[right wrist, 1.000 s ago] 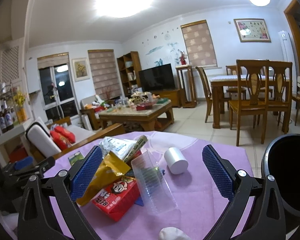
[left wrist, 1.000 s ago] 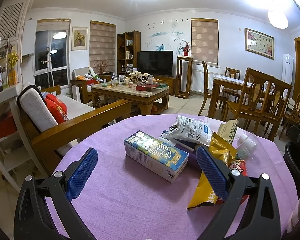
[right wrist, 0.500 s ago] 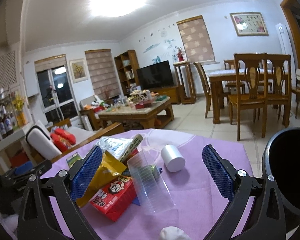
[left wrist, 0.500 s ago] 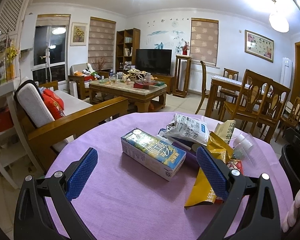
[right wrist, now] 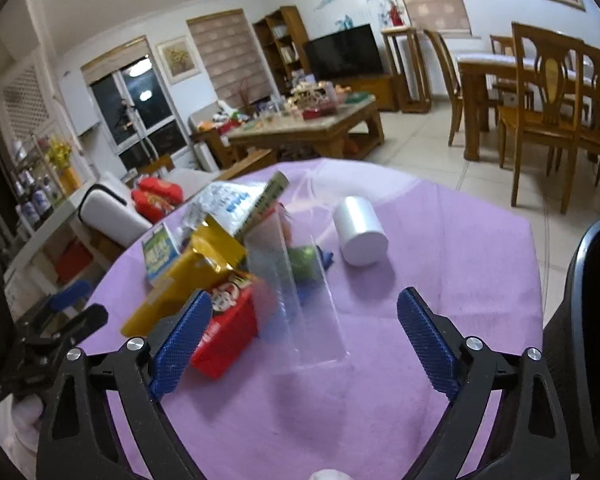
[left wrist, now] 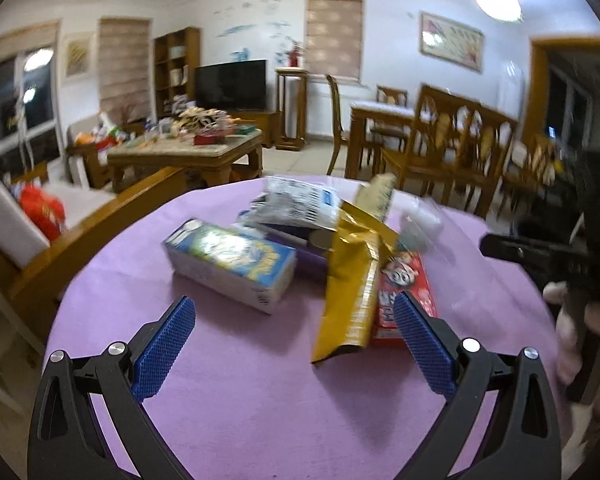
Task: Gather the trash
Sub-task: 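Grasp the clear plastic tray with the right tool while the left tool grasps the yellow snack bag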
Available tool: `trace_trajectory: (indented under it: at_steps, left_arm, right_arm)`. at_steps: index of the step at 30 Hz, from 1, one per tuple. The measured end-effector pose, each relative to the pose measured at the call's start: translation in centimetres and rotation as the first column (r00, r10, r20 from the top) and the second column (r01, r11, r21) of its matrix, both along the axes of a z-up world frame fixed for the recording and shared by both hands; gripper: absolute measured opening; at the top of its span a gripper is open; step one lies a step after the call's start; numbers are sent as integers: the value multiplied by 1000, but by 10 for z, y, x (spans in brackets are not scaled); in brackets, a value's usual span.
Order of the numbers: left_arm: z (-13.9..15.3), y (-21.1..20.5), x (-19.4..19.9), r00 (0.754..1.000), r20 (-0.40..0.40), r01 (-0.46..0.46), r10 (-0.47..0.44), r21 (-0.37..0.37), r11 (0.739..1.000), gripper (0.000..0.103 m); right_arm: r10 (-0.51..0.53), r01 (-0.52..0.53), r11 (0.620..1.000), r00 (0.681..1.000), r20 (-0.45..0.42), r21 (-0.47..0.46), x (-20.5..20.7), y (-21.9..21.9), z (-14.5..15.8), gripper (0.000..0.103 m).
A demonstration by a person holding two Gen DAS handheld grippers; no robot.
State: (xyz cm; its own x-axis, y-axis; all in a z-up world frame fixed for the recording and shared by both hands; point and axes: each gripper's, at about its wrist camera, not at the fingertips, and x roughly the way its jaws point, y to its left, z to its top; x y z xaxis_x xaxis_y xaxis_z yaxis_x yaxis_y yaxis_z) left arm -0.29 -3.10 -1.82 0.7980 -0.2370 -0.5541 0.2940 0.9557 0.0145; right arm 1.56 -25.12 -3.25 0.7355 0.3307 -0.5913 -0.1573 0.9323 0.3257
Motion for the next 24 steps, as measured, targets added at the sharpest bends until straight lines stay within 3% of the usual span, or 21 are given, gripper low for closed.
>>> trace_trajectory:
  at_steps: [4, 9, 11, 12, 13, 15, 17, 20, 24]
  left_arm:
    - [-7, -26, 11, 999, -25, 28, -26, 78, 997, 98]
    - [-14, -31, 22, 998, -49, 41, -37, 84, 996, 95]
    - [-23, -34, 36, 993, -116, 34, -22, 100, 994, 78]
    - [-27, -35, 42, 988, -153, 33, -18, 90, 995, 54]
    - [-32, -33, 50, 980, -196, 29, -16, 63, 998, 41]
    - [-36, -26, 57, 973, -228, 23, -17, 21, 1000, 35]
    - [-38, -20, 59, 970, -240, 24, -26, -14, 1000, 32]
    - [-35, -17, 53, 973, -228, 33, -43, -47, 998, 10]
    - [-23, -5, 37, 980, -190, 40, -58, -100, 994, 8]
  right_arm:
    - [53, -54, 998, 996, -70, -11, 9, 6, -10, 75]
    - [109, -114, 993, 987, -121, -33, 19, 22, -20, 50]
    - [120, -126, 991, 983, -137, -35, 24, 24, -22, 41]
    - [132, -138, 990, 980, -151, -33, 27, 25, -24, 34]
    - [142, -149, 989, 977, -157, -28, 26, 26, -26, 31]
    - [160, -166, 986, 974, -160, -23, 27, 29, -26, 17]
    - [170, -176, 984, 973, -155, -28, 26, 30, -25, 14]
    - [186, -192, 981, 973, -137, -30, 23, 32, -23, 5]
    - [207, -205, 978, 973, -104, 28, 15, 24, -16, 5]
